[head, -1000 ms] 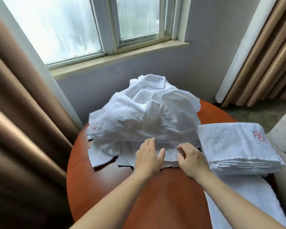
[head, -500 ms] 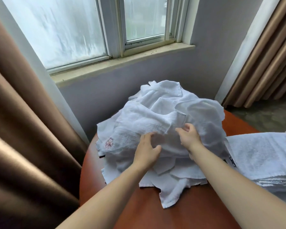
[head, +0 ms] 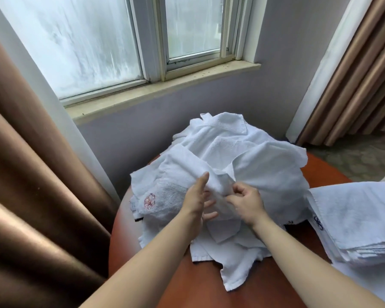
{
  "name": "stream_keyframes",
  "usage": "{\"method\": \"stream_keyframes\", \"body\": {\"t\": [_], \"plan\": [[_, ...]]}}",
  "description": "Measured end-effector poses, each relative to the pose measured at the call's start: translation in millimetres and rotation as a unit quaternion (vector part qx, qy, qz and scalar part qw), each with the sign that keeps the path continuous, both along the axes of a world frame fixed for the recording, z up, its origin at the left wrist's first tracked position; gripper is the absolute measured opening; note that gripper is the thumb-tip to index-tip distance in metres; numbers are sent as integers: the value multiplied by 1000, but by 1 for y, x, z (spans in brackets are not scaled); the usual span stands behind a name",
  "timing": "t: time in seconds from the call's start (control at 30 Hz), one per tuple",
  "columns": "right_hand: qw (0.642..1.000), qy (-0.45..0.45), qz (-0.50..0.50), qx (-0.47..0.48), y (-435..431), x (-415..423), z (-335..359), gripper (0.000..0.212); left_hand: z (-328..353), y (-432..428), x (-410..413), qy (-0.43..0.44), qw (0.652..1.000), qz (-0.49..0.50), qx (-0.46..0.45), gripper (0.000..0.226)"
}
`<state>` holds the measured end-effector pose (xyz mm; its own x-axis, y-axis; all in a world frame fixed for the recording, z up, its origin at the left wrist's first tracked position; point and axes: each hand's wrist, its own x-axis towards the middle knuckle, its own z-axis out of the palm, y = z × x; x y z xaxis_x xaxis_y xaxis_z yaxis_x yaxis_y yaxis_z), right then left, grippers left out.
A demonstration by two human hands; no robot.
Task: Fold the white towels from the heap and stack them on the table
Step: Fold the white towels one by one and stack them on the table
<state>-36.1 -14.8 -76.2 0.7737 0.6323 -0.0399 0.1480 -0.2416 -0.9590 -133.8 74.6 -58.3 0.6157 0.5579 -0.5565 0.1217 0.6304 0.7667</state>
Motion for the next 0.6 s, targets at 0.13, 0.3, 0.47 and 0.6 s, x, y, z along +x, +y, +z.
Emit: {"method": "stream_keyframes", "body": {"t": [0.13,0.3,0.47,0.6], "plan": [[989,51,138,-20,-25,-15,2,39,1,-11,10,8,1000,11,4,74],[987,160,-19,6,-39,0,19,18,-23,-31,7,13,989,131,65,57],[937,312,-155,-11,-44,20,14,67,-53,-69,-7,49,978,155,130,45],[947,274,-121,-116,-33,4,1,91,-53,-90,-12,40,978,104,175,57]]}}
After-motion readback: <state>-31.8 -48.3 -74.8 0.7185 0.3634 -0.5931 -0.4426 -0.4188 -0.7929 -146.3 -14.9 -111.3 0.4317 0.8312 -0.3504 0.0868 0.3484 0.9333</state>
